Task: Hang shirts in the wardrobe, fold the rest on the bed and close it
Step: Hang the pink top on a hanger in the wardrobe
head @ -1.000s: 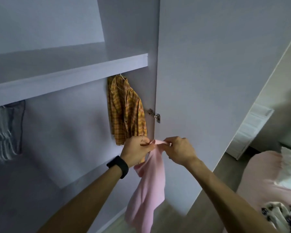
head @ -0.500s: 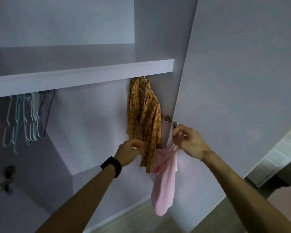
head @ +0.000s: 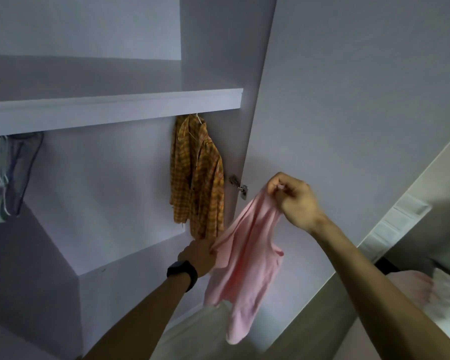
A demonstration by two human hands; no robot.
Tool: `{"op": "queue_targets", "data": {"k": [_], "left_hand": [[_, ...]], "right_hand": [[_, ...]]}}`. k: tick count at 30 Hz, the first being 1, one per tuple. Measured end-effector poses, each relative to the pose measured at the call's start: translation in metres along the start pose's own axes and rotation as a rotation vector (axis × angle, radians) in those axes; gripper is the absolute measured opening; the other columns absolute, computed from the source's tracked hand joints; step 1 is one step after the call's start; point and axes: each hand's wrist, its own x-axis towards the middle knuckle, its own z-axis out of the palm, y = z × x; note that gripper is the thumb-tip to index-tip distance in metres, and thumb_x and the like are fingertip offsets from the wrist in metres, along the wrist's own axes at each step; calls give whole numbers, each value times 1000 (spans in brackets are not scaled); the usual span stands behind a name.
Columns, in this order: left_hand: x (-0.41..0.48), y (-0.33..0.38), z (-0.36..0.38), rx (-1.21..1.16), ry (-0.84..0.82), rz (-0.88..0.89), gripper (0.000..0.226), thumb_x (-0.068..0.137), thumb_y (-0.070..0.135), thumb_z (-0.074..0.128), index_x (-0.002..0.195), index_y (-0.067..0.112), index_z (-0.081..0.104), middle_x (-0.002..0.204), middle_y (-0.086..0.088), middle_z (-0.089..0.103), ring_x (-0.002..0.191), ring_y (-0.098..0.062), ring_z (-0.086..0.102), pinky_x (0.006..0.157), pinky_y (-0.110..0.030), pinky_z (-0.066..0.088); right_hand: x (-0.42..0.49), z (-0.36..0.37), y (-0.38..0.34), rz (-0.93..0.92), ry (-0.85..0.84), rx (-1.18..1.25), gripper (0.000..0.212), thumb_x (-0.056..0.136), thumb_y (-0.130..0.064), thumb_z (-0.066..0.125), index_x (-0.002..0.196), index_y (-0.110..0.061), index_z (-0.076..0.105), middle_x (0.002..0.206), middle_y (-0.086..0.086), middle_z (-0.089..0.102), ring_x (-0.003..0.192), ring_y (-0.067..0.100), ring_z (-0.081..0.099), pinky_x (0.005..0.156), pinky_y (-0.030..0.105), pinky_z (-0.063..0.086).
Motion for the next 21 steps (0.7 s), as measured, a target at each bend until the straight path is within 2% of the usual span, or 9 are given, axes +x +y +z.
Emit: {"op": "queue_targets", "data": {"k": [2, 5, 7, 9, 11, 13, 17, 19, 21], "left_hand": [[0, -9, -9, -46, 30, 13, 25, 100, 38, 47, 106, 22, 65, 100, -1, 69, 87, -20, 65, 74, -28, 52], [-5, -30, -48, -229, 58, 23, 11, 95, 35, 64, 100, 28, 71, 91, 6, 68, 85, -15, 66, 72, -23, 52], [-15, -44, -81, -293, 96, 26, 4, 89, 35, 72, 89, 31, 73, 83, 6, 72, 78, -10, 69, 68, -21, 55], [-29, -56, -106, -311, 129, 31, 3, 86, 32, 76, 86, 34, 74, 77, 4, 73, 72, -8, 69, 62, -18, 53], [-43, -64, -127, -319, 143, 35, 11, 84, 24, 79, 82, 33, 74, 73, 4, 74, 67, -7, 69, 57, -15, 50], [-56, -68, -144, -289, 129, 36, 13, 81, 23, 82, 79, 33, 74, 72, 11, 73, 64, -1, 66, 55, -12, 48], [-87, -79, -164, -279, 56, -14, 16, 78, 23, 86, 86, 33, 76, 57, 20, 63, 54, 4, 57, 54, -8, 42], [-104, -87, -169, -351, -16, -50, 22, 78, 19, 86, 93, 32, 78, 58, 16, 61, 56, 3, 55, 59, -8, 44], [-123, -94, -174, -410, -18, -109, 27, 79, 17, 85, 98, 35, 78, 67, 7, 65, 68, -1, 61, 69, -11, 48]], "right_hand": [[-4, -5, 13, 18, -12, -149, 41, 83, 6, 48, 79, -33, 61, 73, -19, 62, 68, 1, 57, 59, 7, 37], [-14, -2, 40, 78, -63, -338, 33, 87, 1, 47, 104, -20, 66, 99, 0, 70, 94, 25, 64, 72, 19, 39], [-21, 7, 56, 139, -90, -361, 38, 89, -1, 48, 121, -17, 59, 111, 8, 72, 104, 32, 65, 79, 27, 45], [-27, 20, 66, 162, -100, -320, 42, 90, -4, 53, 130, -15, 53, 113, 11, 73, 106, 35, 65, 82, 28, 46], [-26, 34, 74, 190, -86, -283, 32, 95, -12, 56, 127, -14, 58, 112, 11, 73, 104, 37, 66, 76, 25, 42], [-23, 47, 78, 222, -78, -234, 22, 98, -17, 56, 118, -14, 66, 111, 10, 73, 101, 35, 67, 76, 25, 42], [-17, 71, 75, 170, -56, -130, 15, 96, -17, 62, 107, -14, 72, 104, 7, 74, 82, 19, 60, 72, 24, 41], [-15, 81, 72, 157, -36, -108, 14, 95, -20, 64, 105, -16, 73, 98, 7, 74, 78, 21, 61, 68, 28, 45], [-12, 95, 70, 134, -39, -55, 13, 95, -22, 66, 105, -15, 72, 92, 8, 73, 77, 26, 65, 66, 36, 52]]}}
